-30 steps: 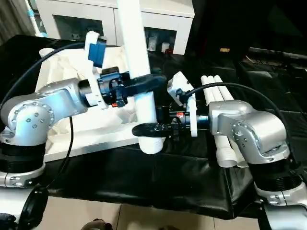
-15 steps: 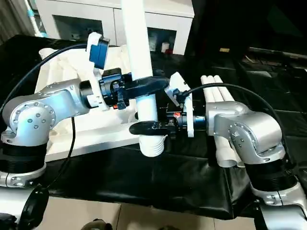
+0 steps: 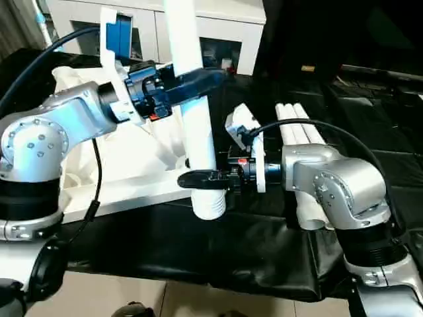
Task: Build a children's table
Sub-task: Rotate table base
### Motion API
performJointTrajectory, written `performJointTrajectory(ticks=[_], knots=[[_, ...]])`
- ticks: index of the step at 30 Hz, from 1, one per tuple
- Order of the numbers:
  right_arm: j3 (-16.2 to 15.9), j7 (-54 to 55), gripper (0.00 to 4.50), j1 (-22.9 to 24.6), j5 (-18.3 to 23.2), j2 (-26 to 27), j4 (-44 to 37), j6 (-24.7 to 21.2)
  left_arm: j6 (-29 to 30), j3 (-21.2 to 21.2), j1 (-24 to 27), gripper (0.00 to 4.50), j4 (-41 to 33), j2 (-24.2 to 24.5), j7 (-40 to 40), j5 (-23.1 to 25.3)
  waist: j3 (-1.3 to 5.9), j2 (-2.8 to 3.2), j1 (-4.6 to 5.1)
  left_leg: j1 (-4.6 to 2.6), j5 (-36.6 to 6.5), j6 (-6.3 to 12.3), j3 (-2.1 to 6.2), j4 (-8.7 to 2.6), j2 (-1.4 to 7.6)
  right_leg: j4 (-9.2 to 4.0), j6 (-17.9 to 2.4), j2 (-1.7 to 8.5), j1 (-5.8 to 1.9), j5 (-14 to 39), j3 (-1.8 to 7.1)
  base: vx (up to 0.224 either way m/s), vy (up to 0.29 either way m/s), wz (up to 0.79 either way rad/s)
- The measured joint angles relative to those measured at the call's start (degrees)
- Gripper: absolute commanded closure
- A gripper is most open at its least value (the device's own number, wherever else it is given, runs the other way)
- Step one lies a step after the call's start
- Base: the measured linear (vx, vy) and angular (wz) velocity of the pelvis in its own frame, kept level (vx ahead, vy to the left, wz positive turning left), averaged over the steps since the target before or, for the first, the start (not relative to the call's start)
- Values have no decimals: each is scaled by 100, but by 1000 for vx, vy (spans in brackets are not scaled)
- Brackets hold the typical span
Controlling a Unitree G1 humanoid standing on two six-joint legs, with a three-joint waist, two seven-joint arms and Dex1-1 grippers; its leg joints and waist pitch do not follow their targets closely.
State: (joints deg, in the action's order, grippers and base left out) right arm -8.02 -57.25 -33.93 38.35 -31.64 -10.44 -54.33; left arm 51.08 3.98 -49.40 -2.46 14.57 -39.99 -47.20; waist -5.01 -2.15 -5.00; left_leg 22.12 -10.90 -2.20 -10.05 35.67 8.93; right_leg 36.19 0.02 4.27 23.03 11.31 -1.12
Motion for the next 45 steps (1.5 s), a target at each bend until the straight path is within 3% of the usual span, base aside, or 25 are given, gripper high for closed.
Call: performJointTrajectory(ticks=[10,11,17,45], knots=[[-22,67,265,1,-98,0,1,67,50,33,0,269,105,-61,11,-148,0,0,-5,0,2,0,0,0,0,1,-3,0,0,-2,0,0,0,0],[-24,67,230,1,-113,1,2,90,41,34,-3,269,105,-60,9,-148,0,0,-5,0,2,0,0,0,0,2,-3,0,0,-2,0,0,0,0],[-23,68,183,0,-122,29,1,117,24,38,-10,272,115,-49,12,-141,0,0,-5,0,3,0,0,0,0,2,-3,0,0,-2,0,0,0,0],[-48,-94,181,-212,-48,27,165,-9,-16,-265,-36,273,93,129,-332,-10,0,0,-6,-1,5,-1,0,1,0,4,-6,0,0,-5,-1,0,0,0]])
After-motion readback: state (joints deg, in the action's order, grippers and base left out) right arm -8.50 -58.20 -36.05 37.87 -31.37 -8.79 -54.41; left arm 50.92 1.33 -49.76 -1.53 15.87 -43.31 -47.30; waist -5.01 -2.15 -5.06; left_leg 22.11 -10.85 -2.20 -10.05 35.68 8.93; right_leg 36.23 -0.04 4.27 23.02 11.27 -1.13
